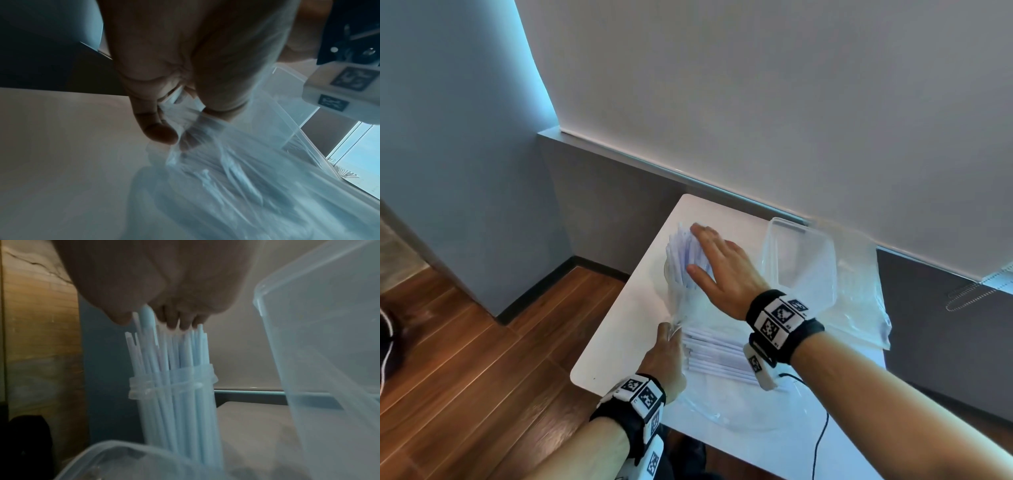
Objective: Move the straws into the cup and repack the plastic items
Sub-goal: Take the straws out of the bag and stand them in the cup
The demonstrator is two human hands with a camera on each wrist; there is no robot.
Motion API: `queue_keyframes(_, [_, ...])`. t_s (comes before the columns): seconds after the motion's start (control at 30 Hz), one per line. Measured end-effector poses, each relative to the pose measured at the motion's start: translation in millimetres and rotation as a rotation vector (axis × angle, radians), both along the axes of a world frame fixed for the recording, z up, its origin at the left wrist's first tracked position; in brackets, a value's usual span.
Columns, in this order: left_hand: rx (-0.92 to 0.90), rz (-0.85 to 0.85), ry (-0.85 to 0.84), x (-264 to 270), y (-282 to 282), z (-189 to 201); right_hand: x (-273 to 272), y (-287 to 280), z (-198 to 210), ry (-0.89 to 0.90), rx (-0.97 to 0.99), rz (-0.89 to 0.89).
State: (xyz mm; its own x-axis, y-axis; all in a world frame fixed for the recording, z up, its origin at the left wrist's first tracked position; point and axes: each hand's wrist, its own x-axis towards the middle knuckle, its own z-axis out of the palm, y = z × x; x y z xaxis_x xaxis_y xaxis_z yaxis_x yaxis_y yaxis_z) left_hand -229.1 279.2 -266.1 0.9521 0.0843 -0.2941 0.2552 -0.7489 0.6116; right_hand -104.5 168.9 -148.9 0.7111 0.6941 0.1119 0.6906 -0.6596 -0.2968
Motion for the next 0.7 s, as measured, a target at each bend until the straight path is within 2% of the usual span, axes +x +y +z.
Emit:
queue_keyframes(0.1, [-0.001,0.008,0.018,0,0,1,1,7,8,-0.092,0.09,-0.012])
queue_keyframes(0.27, [-0.008,0.019,0.053,0,0,5,2,15,-4,-0.167,-0.208,0.094])
queue_keyframes(0.37, [0.008,0.012,0.058,2,1,7,4,20,-4,-0.207,-0.086,0.069])
queue_keyframes(0.5, [0.017,0.008,0.065,3,0,9,-1,28,-4,-0.272,-0.241,0.112])
queue_keyframes(0.57, [0.028,0.014,0.029,5,0,10,-9,24,3,-0.3,-0.137,0.088])
queue_keyframes(0.63, [0.051,0.023,0.001,6,0,10,-25,18,10,-0.384,0.066,0.117])
queue_keyframes(0.7, [0.077,0.027,0.006,6,-1,12,-47,4,4,-0.341,0.188,0.181])
